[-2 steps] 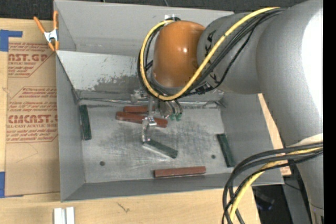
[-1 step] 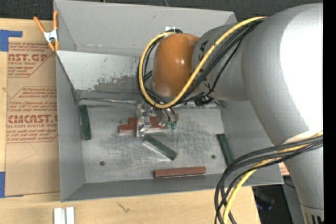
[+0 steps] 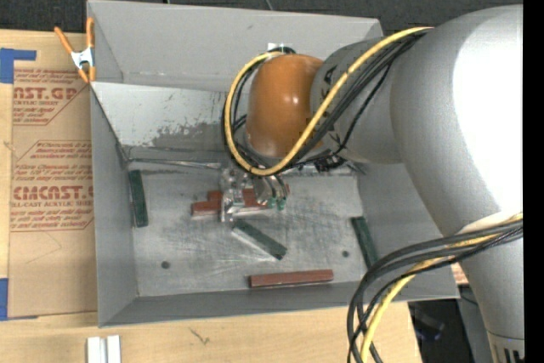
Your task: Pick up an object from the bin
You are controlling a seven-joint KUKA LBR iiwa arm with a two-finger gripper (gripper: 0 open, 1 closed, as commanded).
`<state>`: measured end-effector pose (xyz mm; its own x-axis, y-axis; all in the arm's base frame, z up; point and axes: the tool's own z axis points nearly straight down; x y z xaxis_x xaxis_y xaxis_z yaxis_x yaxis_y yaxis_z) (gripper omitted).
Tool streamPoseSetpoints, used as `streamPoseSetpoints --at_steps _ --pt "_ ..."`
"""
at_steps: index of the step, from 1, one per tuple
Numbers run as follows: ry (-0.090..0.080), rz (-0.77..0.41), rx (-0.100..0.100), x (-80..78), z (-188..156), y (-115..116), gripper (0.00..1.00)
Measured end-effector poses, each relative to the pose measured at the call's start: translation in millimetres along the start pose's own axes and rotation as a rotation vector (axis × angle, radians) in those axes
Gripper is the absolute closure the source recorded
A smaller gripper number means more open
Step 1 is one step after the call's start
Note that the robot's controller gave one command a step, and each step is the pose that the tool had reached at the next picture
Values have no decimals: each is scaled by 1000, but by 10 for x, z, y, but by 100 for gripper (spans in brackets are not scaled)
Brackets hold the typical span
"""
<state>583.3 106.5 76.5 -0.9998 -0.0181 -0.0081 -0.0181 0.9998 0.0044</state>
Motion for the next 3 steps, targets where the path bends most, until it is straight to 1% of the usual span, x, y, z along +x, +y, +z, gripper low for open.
streamPoseSetpoints --at_steps 1,2,3 --pt "5 -101 2 257 7 444 0" --pt "5 -101 2 257 6 444 0" --pt "10 -86 2 -32 27 234 100"
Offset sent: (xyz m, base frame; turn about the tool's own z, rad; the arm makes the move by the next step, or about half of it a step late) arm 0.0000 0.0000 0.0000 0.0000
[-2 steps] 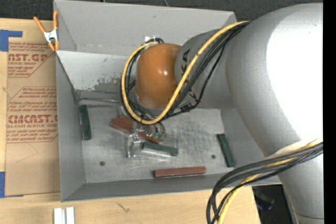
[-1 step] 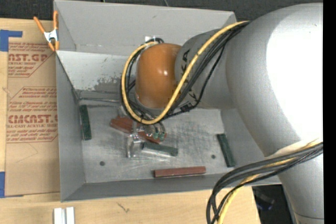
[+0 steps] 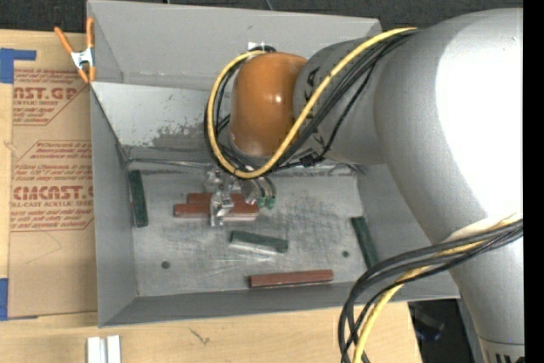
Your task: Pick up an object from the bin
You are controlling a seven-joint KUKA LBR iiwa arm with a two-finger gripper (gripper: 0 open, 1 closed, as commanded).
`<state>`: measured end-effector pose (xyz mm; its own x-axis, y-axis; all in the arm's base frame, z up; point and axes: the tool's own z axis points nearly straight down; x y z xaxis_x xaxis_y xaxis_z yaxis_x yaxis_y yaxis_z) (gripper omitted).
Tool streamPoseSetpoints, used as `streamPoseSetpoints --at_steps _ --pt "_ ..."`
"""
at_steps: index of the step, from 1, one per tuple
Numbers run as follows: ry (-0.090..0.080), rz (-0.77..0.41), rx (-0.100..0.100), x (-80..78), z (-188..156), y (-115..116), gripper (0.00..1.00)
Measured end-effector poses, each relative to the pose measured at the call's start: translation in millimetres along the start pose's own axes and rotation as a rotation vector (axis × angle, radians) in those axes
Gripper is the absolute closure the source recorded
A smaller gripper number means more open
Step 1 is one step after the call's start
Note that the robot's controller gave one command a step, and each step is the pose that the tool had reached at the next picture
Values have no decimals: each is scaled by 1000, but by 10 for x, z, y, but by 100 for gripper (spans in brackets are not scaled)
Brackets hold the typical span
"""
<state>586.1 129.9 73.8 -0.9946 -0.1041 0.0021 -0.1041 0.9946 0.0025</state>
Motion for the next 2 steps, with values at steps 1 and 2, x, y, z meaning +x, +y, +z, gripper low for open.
streamPoseSetpoints --at_steps 1,2 --pt "0 0 0 -1 0 0 100" --pt "-11 52 0 182 -2161 64 100"
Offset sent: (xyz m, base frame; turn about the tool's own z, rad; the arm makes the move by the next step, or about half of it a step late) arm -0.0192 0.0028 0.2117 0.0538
